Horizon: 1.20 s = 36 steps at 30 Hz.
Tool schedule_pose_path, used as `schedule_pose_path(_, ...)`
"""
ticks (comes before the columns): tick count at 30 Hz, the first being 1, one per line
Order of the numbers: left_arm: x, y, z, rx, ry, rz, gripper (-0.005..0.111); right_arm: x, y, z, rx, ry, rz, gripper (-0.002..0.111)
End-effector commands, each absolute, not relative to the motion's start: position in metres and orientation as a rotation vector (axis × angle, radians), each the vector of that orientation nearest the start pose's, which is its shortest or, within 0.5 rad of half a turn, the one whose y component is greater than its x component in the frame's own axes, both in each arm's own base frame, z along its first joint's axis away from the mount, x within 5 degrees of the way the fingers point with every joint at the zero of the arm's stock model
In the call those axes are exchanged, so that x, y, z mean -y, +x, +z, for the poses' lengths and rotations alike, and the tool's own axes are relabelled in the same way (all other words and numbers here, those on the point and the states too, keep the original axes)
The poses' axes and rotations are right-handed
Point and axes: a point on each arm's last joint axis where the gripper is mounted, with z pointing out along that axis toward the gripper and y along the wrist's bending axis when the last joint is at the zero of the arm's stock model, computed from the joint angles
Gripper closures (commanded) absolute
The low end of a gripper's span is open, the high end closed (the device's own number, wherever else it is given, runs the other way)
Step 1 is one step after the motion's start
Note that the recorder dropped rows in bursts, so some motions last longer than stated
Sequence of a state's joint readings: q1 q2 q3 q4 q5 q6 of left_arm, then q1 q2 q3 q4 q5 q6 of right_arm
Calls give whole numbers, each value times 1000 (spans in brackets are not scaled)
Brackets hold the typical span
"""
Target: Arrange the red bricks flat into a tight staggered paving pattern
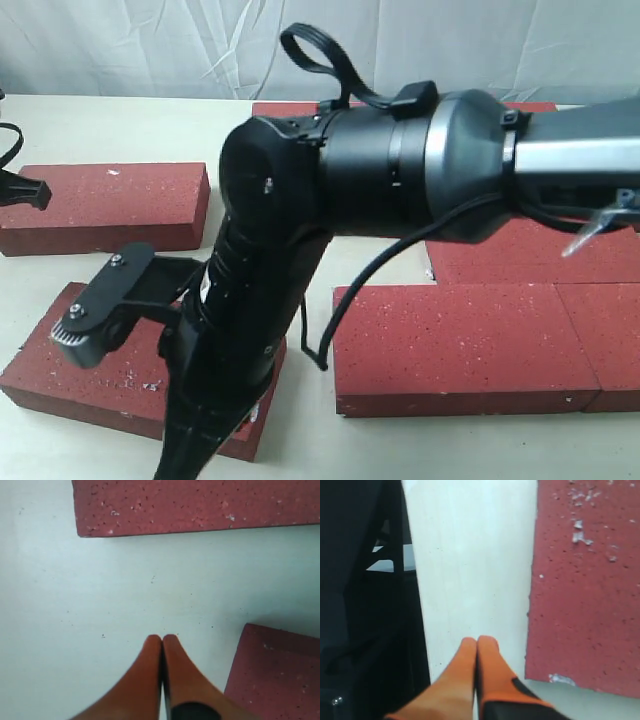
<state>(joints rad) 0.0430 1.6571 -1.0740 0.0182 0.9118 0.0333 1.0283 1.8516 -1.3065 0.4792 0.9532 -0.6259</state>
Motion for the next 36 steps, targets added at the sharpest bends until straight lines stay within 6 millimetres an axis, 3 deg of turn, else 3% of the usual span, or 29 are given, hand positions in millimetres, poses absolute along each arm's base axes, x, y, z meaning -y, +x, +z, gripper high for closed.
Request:
schedule_pose_path(1, -16, 311, 204, -3014, -1, 30, 107, -340, 156, 195, -2304, -1988, 652, 109)
schedule_pose_path(5, -16, 312, 182, -3125, -1, 23, 107, -343, 158, 174, -2363, -2007, 634, 109)
schedule_pose_path(11, -16, 313, 163, -3210, -5, 12, 107, -346, 161, 160, -2416, -1957, 616, 109)
schedule_pose_path(23, 1, 312, 155, -3251, 107, -301, 107, -343, 183, 152, -2497, -1694, 323, 109)
schedule_pose_path(31, -1, 303, 156, -3344, 142, -279, 107, -343, 184, 152, -2501, -1674, 307, 109)
schedule_pose_path(36, -11, 296, 157, -3439, 72, -89, 107, -342, 183, 152, -2512, -1683, 301, 109)
